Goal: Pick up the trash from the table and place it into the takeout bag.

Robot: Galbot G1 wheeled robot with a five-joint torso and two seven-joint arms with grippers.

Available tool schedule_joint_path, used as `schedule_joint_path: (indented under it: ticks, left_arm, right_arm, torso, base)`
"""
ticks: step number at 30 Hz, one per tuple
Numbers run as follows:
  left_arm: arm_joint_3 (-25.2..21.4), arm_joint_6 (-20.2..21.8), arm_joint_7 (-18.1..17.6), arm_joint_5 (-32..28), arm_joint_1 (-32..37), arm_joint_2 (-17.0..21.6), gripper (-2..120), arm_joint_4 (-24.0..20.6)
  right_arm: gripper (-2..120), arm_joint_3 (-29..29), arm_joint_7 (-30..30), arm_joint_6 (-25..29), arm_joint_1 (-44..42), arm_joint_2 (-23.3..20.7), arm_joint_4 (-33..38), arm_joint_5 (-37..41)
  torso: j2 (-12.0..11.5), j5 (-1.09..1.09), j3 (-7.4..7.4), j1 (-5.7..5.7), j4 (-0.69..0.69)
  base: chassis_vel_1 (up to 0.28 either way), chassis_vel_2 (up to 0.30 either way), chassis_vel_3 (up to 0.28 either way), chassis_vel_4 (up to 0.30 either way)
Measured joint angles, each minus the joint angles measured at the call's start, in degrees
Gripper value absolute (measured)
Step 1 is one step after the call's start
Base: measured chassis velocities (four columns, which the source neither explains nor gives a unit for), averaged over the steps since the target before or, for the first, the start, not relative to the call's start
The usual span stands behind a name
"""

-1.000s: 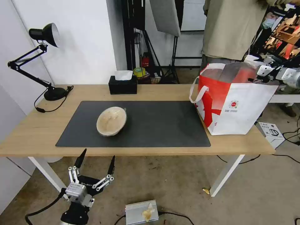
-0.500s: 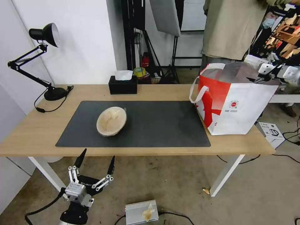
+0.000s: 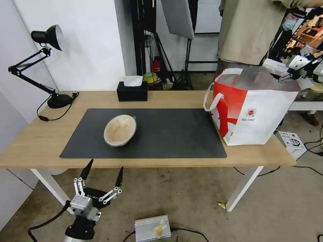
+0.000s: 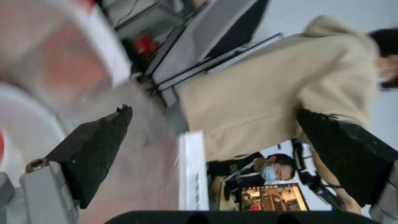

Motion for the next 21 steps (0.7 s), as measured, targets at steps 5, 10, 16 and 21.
schedule_joint_path:
  ticks: [5, 10, 16, 21]
  left_arm:
    - [0.04, 0.02, -0.02, -0.69, -0.29, 0.73, 100, -0.49]
    - [0.44, 0.07, -0.05, -1.06, -0.82, 1.21, 100, -0.68]
    - [1.02, 0.11, -0.06, -1.08, -1.24, 1.35, 100, -0.84]
    - [1.26, 0.37, -0.09, -1.08, -1.43, 0.29, 100, -1.88]
  right_arm:
    - [100, 0.97, 13.14, -7.24, -2.81, -3.45, 9.31, 13.49]
    - [100, 5.86, 25.34, -9.38, -7.93, -5.2, 17.75, 25.76]
    - [100, 11.92, 30.96, -9.81, -14.7, -7.43, 26.03, 35.99]
    - [100, 13.36, 37.13, -6.74, -18.66, -6.03, 32.44, 43.58]
  torso:
    - [0.0, 0.0, 0.0, 0.0, 0.0]
    - [0.0, 0.0, 0.01, 0.0, 0.01]
    - [0.0, -0.01, 0.0, 0.0, -0.02]
    - [0.0, -0.01, 0.0, 0.0, 0.01]
  base:
    - [0.0, 0.0, 0.0, 0.0]
    - [0.0, 0.0, 0.0, 0.0]
    - [0.0, 0.0, 0.0, 0.0]
    - [0.0, 0.0, 0.0, 0.0]
